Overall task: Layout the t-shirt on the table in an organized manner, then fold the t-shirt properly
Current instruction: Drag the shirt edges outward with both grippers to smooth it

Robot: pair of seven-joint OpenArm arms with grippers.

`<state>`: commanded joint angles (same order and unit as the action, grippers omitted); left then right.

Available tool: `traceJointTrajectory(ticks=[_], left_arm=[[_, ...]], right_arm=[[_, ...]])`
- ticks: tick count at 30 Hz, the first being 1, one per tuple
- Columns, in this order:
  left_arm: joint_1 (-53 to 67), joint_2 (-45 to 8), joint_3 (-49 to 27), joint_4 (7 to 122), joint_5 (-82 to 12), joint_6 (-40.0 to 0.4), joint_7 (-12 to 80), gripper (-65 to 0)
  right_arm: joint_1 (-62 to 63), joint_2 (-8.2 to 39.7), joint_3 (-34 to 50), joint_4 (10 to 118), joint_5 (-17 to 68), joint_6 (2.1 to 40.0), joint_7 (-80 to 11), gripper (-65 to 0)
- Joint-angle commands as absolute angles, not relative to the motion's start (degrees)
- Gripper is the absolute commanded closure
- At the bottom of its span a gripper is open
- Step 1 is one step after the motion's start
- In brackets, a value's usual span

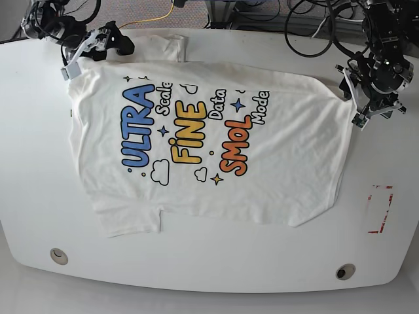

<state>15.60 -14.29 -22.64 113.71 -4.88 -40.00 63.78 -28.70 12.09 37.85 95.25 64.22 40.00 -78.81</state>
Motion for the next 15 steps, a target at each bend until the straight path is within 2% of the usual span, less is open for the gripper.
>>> traceJointTrajectory(ticks=[5,10,13,15], left_arm=[[15.6,-15.34,-22.55,113.71,-4.88,-40.0,63.78,-36.0],[15.52,-15.34,-22.55,113.71,-4.88,-40.0,63.78,-35.8],[15.52,-15.34,-22.55,113.71,-4.88,-40.0,63.78,-35.8],[15.52,-15.34,-22.55,113.71,-4.88,-40.0,63.78,-35.6]], right_arm=[[-28.88,10.33,37.76,95.25,64.04,40.0,-78.9,-64.5],[-28.88,9.98,37.76,95.25,63.96,40.0,-78.9,-48.7],[-28.88,9.98,37.76,95.25,63.96,40.0,-78.9,-34.7],[-28.88,9.98,37.76,95.25,63.96,40.0,-78.9,-22.2]])
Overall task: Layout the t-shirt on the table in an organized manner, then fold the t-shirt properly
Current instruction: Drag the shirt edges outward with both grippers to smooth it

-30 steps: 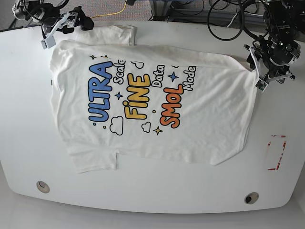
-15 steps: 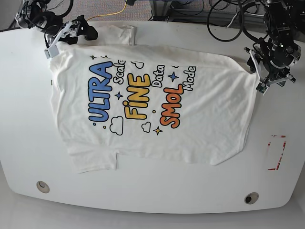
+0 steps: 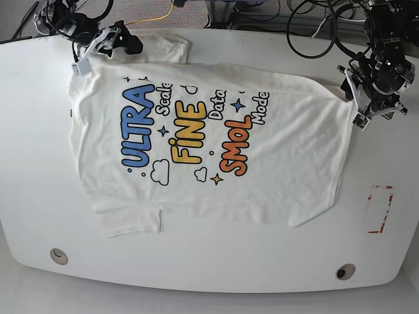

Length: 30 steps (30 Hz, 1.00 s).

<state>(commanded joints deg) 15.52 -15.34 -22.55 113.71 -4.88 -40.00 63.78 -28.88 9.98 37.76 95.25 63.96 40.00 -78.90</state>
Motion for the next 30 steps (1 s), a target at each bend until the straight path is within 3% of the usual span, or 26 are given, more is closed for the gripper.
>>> traceJointTrajectory(ticks=[3,4,9,19,30], left_arm=[[15.52,-15.34,-22.55,113.71,-4.88,-40.0,63.78,-29.7],[15.52,-15.34,-22.55,113.71,-4.88,-40.0,63.78,-27.5],[15.52,-15.34,-22.29,113.71,-4.88,-40.0,63.78,-15.3],[16.04,-15.34,-22.46,113.71,-4.88,-40.0,63.78,0.0],[17.54,-15.52,-22.55,113.8,-4.97,-40.0,63.78,0.0]], right_arm=[[-28.88,9.98,38.2,95.25,63.96,40.0,-78.9,-0.8],[-28.88,10.07,38.2,95.25,63.96,40.0,-78.9,0.0],[-29.67,10.15,38.29,96.22,64.48,40.0,-78.9,-1.3],[-36.26,9.89,38.37,106.77,64.48,40.0,-78.9,0.0],[-43.47,9.8,40.75,112.66,67.91,40.0,-78.81,0.0]])
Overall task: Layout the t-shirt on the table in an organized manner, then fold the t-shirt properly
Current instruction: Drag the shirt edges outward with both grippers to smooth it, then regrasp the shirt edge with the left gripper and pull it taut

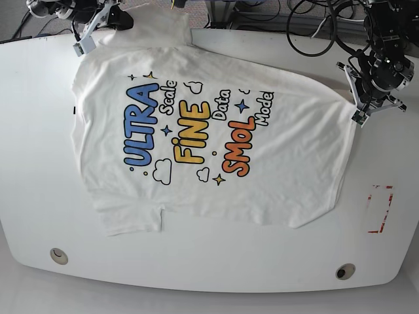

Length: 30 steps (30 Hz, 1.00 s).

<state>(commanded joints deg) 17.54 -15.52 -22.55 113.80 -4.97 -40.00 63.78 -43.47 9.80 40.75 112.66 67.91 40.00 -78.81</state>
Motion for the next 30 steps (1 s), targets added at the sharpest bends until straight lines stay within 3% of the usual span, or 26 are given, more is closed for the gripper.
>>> traceJointTrajectory(ticks=[11,30], left_arm=[[17.71,-17.36,-22.29,113.8,-5.05,-40.0,63.87,0.0],[10.95,-17.63,-19.56,112.48,-4.88,-40.0,63.87,0.0]], right_arm=[[-47.25,12.79,48.22,112.66,79.96,40.0,-78.99,0.0],[-35.56,13.14,49.54,110.46,76.0,40.0,-78.99,0.0]])
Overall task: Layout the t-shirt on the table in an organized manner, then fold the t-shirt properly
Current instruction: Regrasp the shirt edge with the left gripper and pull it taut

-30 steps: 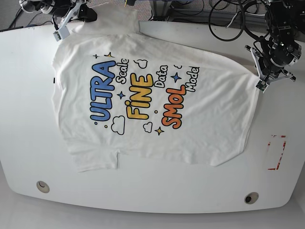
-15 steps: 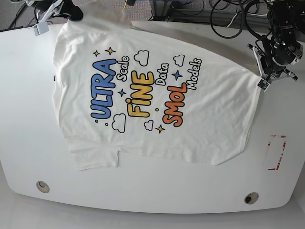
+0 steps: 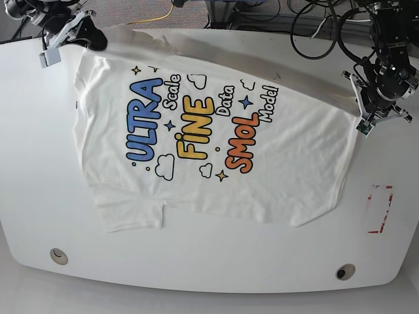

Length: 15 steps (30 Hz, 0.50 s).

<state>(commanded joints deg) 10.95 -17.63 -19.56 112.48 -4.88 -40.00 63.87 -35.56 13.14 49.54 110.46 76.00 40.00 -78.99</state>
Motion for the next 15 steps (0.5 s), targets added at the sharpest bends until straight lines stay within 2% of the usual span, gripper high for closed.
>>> traceJointTrajectory(ticks=[7,15], left_arm=[[2.95,-16.66,-13.67,107.03,-4.88,-40.0,63.87,0.0],[-3.21,-15.96,-12.62,99.3,-4.88,-40.0,63.78,0.0]], right_arm=[[-28.0,14.29,48.13,105.89,72.04,40.0,-78.99,0.0],[-21.14,15.69,47.52,100.88,67.21,40.0,-78.99,0.0]])
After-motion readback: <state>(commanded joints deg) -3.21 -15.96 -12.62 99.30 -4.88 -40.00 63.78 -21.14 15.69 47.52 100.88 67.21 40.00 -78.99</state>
